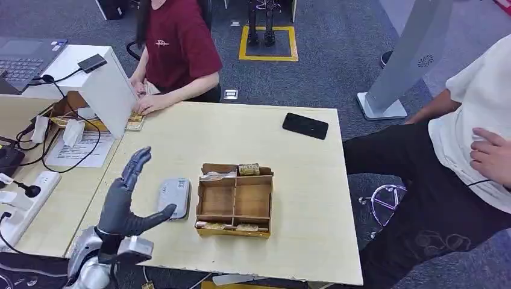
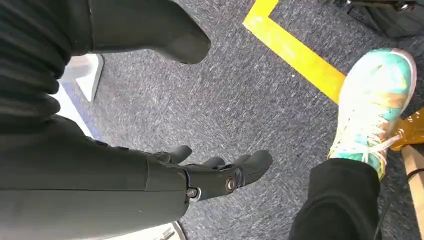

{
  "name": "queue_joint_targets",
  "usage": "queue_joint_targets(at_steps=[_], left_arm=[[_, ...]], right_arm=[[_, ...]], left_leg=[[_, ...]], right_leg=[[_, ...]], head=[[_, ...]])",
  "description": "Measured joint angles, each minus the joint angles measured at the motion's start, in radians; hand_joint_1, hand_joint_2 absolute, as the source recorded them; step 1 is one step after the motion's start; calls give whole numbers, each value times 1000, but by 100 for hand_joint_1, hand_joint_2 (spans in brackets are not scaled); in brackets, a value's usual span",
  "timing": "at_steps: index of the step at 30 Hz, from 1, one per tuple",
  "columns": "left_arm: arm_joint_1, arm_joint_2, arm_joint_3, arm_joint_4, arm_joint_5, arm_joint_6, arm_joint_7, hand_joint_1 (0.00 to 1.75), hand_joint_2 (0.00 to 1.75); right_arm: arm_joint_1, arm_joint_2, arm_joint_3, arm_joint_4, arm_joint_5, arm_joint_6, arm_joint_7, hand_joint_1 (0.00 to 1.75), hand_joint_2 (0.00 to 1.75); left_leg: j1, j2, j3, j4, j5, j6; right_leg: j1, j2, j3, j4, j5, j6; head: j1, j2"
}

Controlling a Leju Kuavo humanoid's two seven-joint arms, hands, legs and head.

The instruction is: Pass the card to the sensor for recognition and then transmit it.

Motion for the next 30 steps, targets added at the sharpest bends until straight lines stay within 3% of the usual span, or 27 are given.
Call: queue_joint_targets(at_steps=[5,12,17,20,25,30], left_arm=[[44,31,-75,-44,-72,63,-5,0,175],[118,55,-164,-40,-250,267,52,0,175],[129,65,-184,-30,-263,276,58,0,175],[129,73,-193,-13,-333,313,103,0,175],[124,87,-214,97,-497,407,181,0,175],[103,88,-218,201,-548,414,203,0,175]], right_arm=[[0,-1,-8,0,-4,-1,-3,0,175],[1,-2,-8,0,1,0,4,0,175],[1,-2,-8,1,1,0,4,0,175],[0,-2,-8,0,6,0,5,0,175],[-8,-2,-2,0,19,6,14,0,175],[-23,-2,1,0,30,10,25,0,175]], left_leg=[[0,0,1,0,0,0],[0,0,0,0,0,0],[0,0,0,0,0,0],[0,0,0,0,0,0],[0,0,0,0,0,0],[0,0,0,0,0,0]], right_leg=[[0,0,1,0,0,0],[0,-1,0,0,0,0],[0,-1,0,0,0,0],[0,-1,1,0,0,0],[0,-1,0,0,0,0],[0,-1,0,0,0,0]], head=[[0,0],[0,0],[0,0],[0,0],[0,0],[0,0]])
